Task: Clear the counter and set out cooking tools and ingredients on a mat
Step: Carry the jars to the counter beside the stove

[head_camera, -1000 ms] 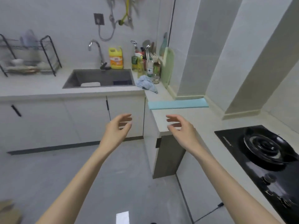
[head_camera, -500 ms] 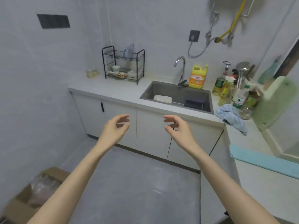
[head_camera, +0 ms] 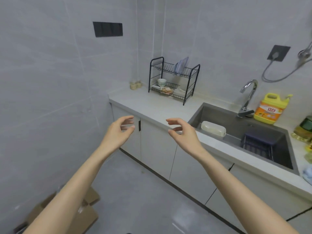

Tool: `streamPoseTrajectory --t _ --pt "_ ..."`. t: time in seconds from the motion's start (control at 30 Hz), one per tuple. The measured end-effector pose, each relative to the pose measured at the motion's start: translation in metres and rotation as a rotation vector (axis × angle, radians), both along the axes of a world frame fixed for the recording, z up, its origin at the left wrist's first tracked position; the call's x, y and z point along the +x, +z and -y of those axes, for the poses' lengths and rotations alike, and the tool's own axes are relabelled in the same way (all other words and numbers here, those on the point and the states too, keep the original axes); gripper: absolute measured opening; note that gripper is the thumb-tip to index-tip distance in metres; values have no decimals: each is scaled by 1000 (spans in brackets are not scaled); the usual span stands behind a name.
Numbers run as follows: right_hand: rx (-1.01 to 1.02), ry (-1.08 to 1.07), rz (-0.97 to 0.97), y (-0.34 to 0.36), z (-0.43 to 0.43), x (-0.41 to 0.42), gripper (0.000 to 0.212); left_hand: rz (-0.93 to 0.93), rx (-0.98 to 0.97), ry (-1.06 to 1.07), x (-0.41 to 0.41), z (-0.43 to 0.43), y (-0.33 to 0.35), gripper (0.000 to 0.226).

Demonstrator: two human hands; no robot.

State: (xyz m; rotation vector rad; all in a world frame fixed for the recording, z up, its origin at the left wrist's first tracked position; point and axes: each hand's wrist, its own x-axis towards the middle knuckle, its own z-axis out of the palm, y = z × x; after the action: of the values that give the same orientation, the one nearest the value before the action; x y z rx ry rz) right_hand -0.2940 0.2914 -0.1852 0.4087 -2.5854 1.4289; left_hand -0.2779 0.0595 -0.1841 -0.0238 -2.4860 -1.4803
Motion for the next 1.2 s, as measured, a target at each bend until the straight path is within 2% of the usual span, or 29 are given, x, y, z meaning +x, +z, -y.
streamPoseTrajectory --t 0.53,0.83,1.2 --pt "-40 -53 58 -3 146 -290 34 17 -98 -69 -296 153 -3 37" --pt "-8 -55 66 -15 189 -433 35 43 -71 -66 -435 199 -18 37" --pt "5 -36 106 -46 230 -647 36 106 -108 -70 -655 235 -42 38"
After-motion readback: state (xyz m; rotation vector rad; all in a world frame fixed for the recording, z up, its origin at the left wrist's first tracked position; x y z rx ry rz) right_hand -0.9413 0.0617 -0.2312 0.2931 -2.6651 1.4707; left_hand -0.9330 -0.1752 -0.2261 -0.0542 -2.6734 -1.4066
